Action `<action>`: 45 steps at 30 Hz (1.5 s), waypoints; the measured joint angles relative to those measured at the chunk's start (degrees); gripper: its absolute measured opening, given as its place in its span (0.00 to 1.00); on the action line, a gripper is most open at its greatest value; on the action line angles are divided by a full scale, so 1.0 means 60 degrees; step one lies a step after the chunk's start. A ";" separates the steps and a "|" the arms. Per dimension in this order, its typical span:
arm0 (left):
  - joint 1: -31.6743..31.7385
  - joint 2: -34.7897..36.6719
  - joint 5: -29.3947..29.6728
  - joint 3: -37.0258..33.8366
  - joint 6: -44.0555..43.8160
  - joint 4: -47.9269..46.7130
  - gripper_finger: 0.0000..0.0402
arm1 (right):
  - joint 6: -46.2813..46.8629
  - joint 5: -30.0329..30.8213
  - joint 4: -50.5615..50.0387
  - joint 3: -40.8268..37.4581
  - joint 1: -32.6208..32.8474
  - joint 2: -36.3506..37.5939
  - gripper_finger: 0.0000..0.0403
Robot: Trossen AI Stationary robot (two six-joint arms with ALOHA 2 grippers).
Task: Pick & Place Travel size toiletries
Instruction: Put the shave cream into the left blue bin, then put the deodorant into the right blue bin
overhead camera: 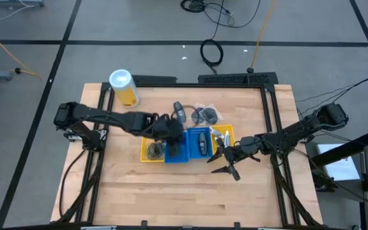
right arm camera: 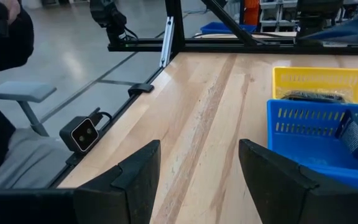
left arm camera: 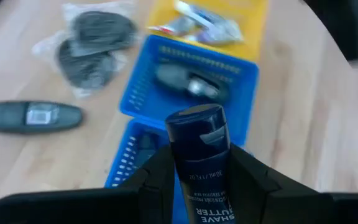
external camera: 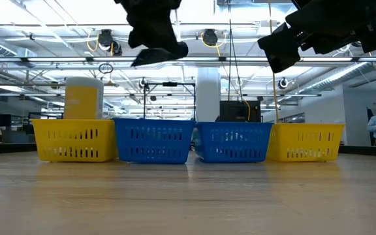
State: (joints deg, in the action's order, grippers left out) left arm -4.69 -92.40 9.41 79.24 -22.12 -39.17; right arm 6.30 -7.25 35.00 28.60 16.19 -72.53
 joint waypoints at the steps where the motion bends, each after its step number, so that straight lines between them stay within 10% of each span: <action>1: -0.0138 0.0000 -0.0018 0.0000 0.0283 -0.0016 0.26 | 0.0007 0.0000 0.0004 0.0003 0.0000 0.0000 0.52; 26: -0.0849 -0.0004 0.1198 0.0000 0.1636 0.0239 0.27 | 0.0011 -0.0004 0.0048 0.0003 0.0000 0.0000 0.52; 45: -0.0794 -0.0007 0.1453 0.0000 0.1739 -0.0224 0.53 | 0.0009 -0.0004 0.0046 0.0002 -0.0004 0.0000 0.52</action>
State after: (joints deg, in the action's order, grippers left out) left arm -9.45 -92.44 18.13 79.24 -11.68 -40.51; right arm 6.36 -7.27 35.28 28.61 16.16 -72.53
